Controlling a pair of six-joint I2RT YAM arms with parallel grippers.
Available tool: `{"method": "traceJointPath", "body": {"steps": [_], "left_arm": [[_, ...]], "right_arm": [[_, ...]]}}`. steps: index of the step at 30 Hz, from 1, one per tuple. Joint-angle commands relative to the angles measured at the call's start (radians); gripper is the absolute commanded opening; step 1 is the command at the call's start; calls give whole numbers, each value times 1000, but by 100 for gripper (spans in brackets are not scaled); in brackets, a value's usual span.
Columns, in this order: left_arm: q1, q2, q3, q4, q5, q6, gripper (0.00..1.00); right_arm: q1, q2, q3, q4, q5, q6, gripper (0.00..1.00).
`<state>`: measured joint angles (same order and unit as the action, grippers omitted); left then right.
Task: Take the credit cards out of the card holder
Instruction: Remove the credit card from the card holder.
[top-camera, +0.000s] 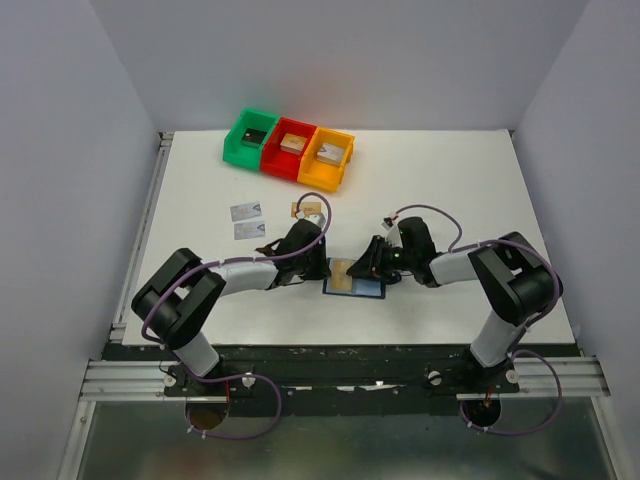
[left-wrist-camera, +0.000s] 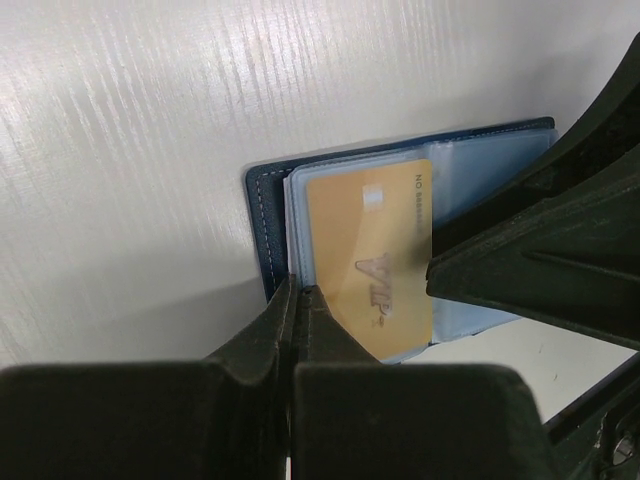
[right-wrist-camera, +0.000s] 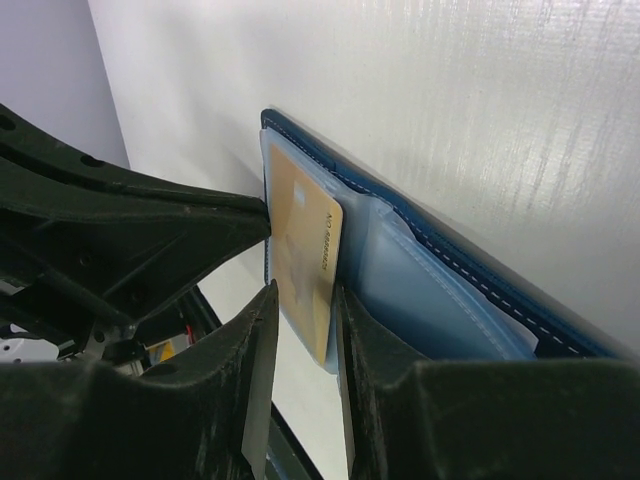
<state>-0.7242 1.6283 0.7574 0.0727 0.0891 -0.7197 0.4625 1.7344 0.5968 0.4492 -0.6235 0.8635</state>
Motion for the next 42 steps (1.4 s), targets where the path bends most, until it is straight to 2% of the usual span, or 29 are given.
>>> {"method": "traceJointPath", "body": {"steps": [1, 9, 21, 26, 30, 33, 36, 42], "left_arm": [[-4, 31, 2, -27, -8, -4, 0], [-4, 7, -12, -31, -23, -12, 0], [-3, -76, -50, -48, -75, -18, 0], [-1, -100, -58, -54, -80, -18, 8], [-4, -97, -59, -53, -81, -18, 9], [-3, -82, -52, -56, -80, -15, 8], [-4, -62, -43, -53, -69, -15, 1], [-3, -19, -24, -40, -34, -7, 0]], "right_arm": [[5, 33, -17, 120, -62, 45, 36], [7, 65, -26, 152, -74, 60, 37], [5, 83, -52, 287, -64, 140, 36], [5, 88, -43, 284, -71, 140, 36], [7, 93, -37, 278, -77, 137, 36], [5, 100, -32, 273, -87, 132, 36], [7, 116, -25, 276, -110, 134, 36], [8, 145, -17, 315, -139, 149, 36]]}}
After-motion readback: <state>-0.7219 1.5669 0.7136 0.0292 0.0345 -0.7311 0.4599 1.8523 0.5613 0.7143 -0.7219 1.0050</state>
